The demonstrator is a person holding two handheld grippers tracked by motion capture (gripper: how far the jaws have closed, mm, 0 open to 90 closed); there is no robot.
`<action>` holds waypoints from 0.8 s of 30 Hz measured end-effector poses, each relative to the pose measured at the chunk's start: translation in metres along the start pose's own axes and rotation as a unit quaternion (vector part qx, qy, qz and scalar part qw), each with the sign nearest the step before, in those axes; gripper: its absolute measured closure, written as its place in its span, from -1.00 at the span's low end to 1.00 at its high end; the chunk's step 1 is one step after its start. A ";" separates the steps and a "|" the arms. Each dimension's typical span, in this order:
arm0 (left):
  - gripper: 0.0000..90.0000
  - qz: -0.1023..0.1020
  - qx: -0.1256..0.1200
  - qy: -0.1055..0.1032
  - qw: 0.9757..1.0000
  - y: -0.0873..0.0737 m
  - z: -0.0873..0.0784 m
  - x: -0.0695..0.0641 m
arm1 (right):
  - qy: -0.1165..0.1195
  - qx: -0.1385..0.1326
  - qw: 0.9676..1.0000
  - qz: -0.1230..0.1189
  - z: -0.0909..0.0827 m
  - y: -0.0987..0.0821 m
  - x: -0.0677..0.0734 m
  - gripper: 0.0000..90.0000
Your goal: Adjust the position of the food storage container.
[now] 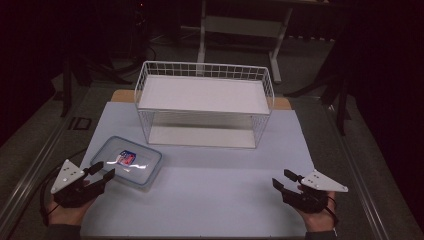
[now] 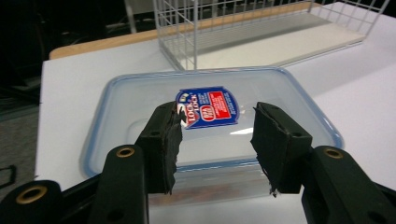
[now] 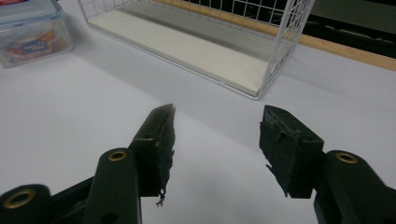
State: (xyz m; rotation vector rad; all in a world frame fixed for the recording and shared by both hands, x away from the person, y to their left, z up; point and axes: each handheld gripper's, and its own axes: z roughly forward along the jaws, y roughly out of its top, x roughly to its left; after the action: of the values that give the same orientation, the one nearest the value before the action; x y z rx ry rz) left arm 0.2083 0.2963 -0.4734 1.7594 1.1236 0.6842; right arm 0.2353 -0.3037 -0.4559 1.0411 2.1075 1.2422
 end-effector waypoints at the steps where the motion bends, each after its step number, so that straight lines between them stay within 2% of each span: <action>1: 0.19 0.000 0.000 0.000 1.000 0.000 0.000 0.000 | 0.000 0.000 1.000 0.000 0.000 0.000 0.000 -0.02; 3: 0.21 -0.011 -0.001 -0.013 1.000 0.000 -0.001 0.002 | -0.001 -0.003 1.000 0.006 0.000 0.000 -0.001 -0.03; 4: 0.24 -0.011 -0.001 -0.013 1.000 0.000 -0.001 0.002 | -0.001 -0.003 1.000 0.006 0.000 0.000 -0.001 -0.03; 6: 0.25 -0.026 -0.004 -0.019 0.999 0.001 -0.002 0.005 | -0.002 -0.007 1.000 0.014 -0.002 -0.001 -0.003 -0.03; 9: 0.30 -0.032 -0.006 -0.019 0.999 0.001 -0.002 0.006 | -0.001 -0.009 1.000 0.018 -0.002 -0.001 -0.004 -0.03; 11: 0.34 -0.050 -0.017 -0.026 0.998 0.002 -0.005 0.011 | -0.003 -0.007 1.000 0.019 -0.002 -0.001 -0.004 -0.03; 13: 0.36 -0.057 -0.019 -0.021 0.998 0.004 -0.005 0.015 | -0.004 -0.006 1.000 0.021 -0.001 -0.002 -0.005 -0.03; 16: 0.35 -0.053 -0.011 -0.005 0.999 0.009 -0.001 0.021 | -0.007 -0.006 1.000 0.025 -0.001 -0.002 -0.005 -0.03; 17: 0.36 -0.055 -0.006 -0.005 0.998 0.011 0.001 0.024 | -0.009 -0.006 1.000 0.026 -0.001 -0.002 -0.006 -0.03; 20: 0.54 -0.061 0.006 -0.001 0.998 0.016 0.008 0.034 | -0.009 -0.006 0.999 0.030 -0.001 -0.003 -0.006 -0.03; 23: 0.75 -0.053 0.030 0.019 0.998 0.018 0.020 0.045 | -0.007 -0.002 0.999 0.031 0.001 -0.003 -0.006 -0.03; 24: 0.81 -0.056 0.036 0.020 0.998 0.019 0.024 0.049 | -0.006 -0.001 1.000 0.030 0.002 -0.003 -0.005 -0.03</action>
State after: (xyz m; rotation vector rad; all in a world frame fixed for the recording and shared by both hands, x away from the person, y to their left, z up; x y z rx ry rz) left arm 0.2561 0.3284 -0.4678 1.7357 1.2783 0.6196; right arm 0.2385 -0.3083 -0.4596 1.1158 2.0798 1.2622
